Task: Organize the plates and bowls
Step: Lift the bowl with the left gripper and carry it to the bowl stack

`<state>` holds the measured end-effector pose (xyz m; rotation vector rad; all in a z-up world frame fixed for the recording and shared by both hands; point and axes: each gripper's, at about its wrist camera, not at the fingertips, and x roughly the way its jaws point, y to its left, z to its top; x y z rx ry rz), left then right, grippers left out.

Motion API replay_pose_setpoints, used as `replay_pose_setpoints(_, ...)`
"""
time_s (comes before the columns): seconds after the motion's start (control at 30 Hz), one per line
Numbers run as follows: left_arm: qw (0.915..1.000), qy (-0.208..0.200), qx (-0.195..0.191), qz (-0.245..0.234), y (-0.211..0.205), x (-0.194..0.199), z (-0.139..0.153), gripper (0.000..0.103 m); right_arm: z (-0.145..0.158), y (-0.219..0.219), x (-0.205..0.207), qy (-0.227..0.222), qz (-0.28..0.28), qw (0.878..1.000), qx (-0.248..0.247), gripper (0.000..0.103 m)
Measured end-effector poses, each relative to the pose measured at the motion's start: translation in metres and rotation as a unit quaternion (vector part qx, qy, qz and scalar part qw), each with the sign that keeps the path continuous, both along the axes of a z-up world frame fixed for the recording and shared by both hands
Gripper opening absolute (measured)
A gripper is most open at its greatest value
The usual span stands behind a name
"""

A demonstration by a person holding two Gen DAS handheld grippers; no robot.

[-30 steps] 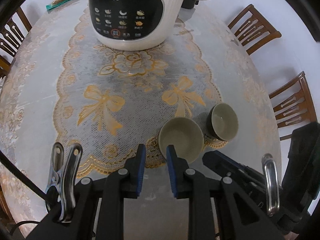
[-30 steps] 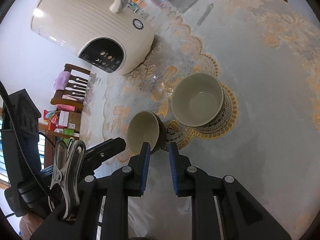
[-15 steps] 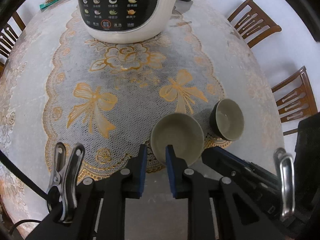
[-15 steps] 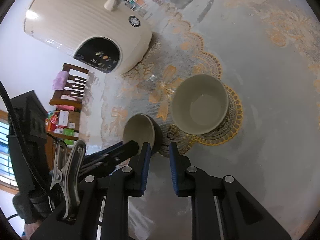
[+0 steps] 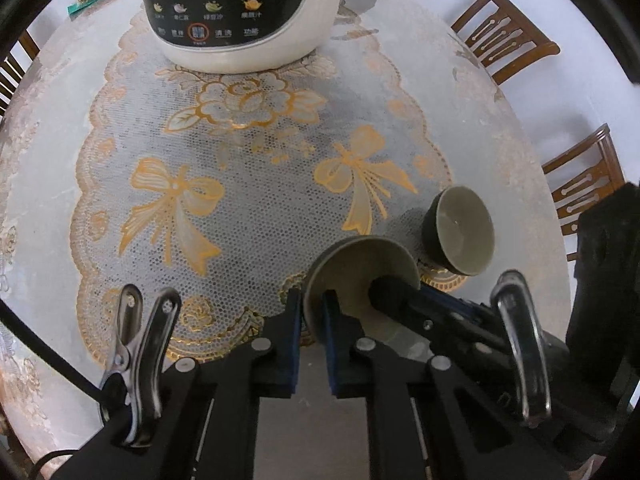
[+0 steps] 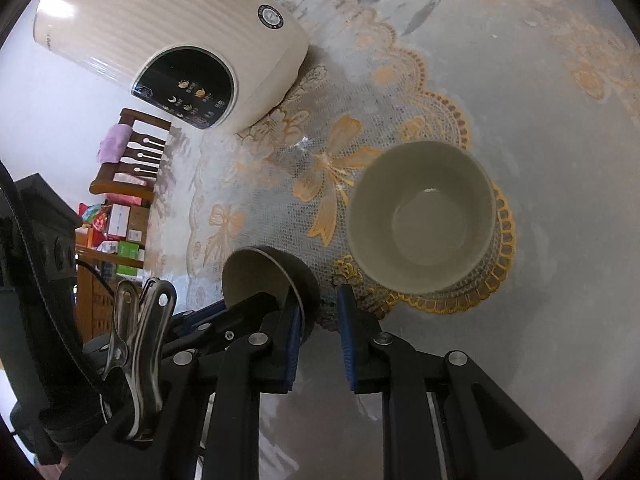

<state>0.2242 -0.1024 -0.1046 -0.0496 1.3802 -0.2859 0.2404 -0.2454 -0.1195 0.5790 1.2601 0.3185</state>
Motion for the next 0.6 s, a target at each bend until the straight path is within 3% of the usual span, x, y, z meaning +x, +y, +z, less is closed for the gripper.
replay_pose_setpoints(0.6, 0.9994, -0.032, 0.008, 0.004, 0.002, -0.041, 0.046, 0.008, 0.034, 0.002, -0.034, -0.023, 0.01, 0.999, 0.023, 0.016)
